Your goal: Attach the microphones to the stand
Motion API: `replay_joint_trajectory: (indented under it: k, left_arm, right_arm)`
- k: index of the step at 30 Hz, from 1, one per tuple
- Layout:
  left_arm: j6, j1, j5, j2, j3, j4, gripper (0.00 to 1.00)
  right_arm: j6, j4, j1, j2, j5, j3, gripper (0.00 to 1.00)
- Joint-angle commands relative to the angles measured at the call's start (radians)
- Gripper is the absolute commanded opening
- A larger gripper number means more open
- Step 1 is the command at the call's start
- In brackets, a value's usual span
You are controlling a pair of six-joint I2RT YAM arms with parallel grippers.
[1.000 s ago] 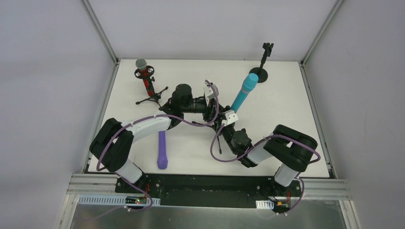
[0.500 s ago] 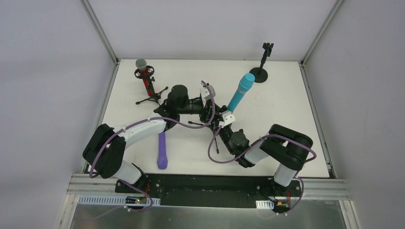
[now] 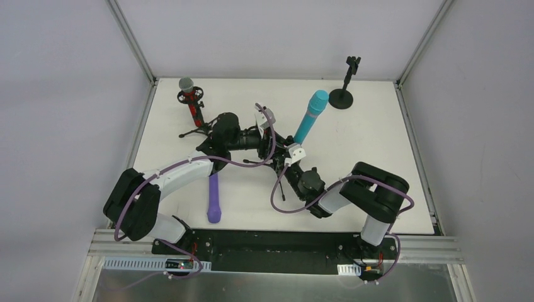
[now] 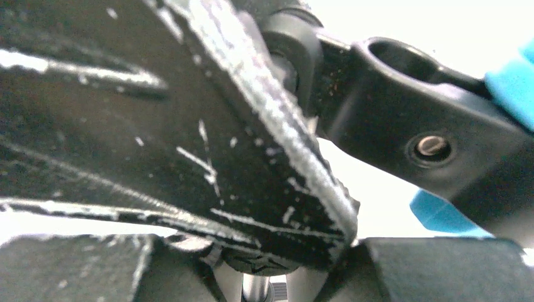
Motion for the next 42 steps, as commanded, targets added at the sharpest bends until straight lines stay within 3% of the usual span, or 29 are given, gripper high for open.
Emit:
replay_joint_trajectory:
  k: [1,12,19,32,42]
  left_arm:
    - [-0.117,-0.01,0.065,-0.124,0.035,0.292,0.0]
    - [-0.13,0.035,0.043,-0.197,-0.013,0.317,0.0]
    - [-0.149,0.038,0.039,-0.179,-0.042,0.378,0.0]
    - [-0.183,0.041,0.058,-0.207,-0.058,0.439,0.0]
    - [-0.22,0.04,0.166,-0.194,-0.059,0.531,0.0]
  right_arm:
    - [-0.05,-0.173,0.019,0.022,-0.095,0.035,0.0]
    - [-0.046,-0.408,0.02,-0.05,-0.078,0.091,0.0]
    - [0.005,-0.536,0.02,-0.132,-0.019,0.04,0.0]
    - [0.053,-0.414,0.02,-0.01,0.085,-0.036,0.0]
    - [0.119,-0.279,0.02,0.064,0.155,-0.127,0.0]
